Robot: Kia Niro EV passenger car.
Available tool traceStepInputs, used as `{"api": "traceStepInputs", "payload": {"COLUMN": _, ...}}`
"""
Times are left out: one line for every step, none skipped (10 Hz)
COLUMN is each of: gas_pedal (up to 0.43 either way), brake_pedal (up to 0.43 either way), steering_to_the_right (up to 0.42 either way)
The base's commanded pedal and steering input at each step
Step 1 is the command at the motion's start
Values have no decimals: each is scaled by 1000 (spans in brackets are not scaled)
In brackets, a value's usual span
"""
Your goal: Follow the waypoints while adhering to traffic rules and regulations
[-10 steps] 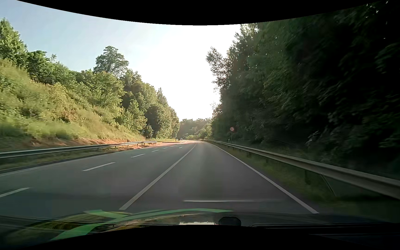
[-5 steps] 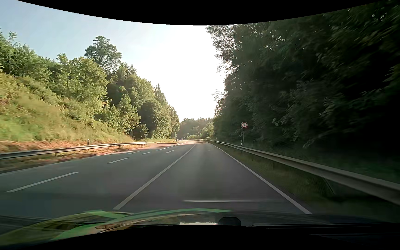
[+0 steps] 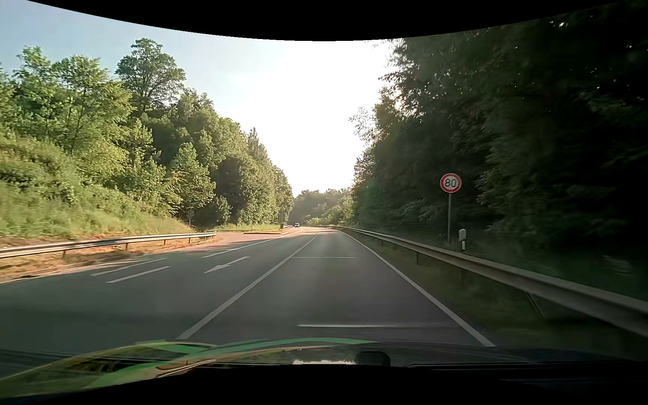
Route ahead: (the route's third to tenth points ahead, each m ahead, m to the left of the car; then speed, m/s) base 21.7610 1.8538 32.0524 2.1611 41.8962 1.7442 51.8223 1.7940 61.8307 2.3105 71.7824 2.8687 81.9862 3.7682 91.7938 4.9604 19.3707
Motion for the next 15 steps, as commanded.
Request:
{"api": "traceStepInputs", "payload": {"gas_pedal": 268, "brake_pedal": 0, "steering_to_the_right": -9}}
{"api": "traceStepInputs", "payload": {"gas_pedal": 280, "brake_pedal": 0, "steering_to_the_right": -9}}
{"api": "traceStepInputs", "payload": {"gas_pedal": 280, "brake_pedal": 0, "steering_to_the_right": -9}}
{"api": "traceStepInputs", "payload": {"gas_pedal": 287, "brake_pedal": 0, "steering_to_the_right": -9}}
{"api": "traceStepInputs", "payload": {"gas_pedal": 287, "brake_pedal": 0, "steering_to_the_right": -9}}
{"api": "traceStepInputs", "payload": {"gas_pedal": 287, "brake_pedal": 0, "steering_to_the_right": -9}}
{"api": "traceStepInputs", "payload": {"gas_pedal": 287, "brake_pedal": 0, "steering_to_the_right": -8}}
{"api": "traceStepInputs", "payload": {"gas_pedal": 268, "brake_pedal": 0, "steering_to_the_right": -8}}
{"api": "traceStepInputs", "payload": {"gas_pedal": 240, "brake_pedal": 0, "steering_to_the_right": -8}}
{"api": "traceStepInputs", "payload": {"gas_pedal": 209, "brake_pedal": 0, "steering_to_the_right": -9}}
{"api": "traceStepInputs", "payload": {"gas_pedal": 197, "brake_pedal": 0, "steering_to_the_right": -8}}
{"api": "traceStepInputs", "payload": {"gas_pedal": 197, "brake_pedal": 0, "steering_to_the_right": -9}}
{"api": "traceStepInputs", "payload": {"gas_pedal": 197, "brake_pedal": 0, "steering_to_the_right": -8}}
{"api": "traceStepInputs", "payload": {"gas_pedal": 197, "brake_pedal": 0, "steering_to_the_right": -9}}
{"api": "traceStepInputs", "payload": {"gas_pedal": 197, "brake_pedal": 0, "steering_to_the_right": -8}}
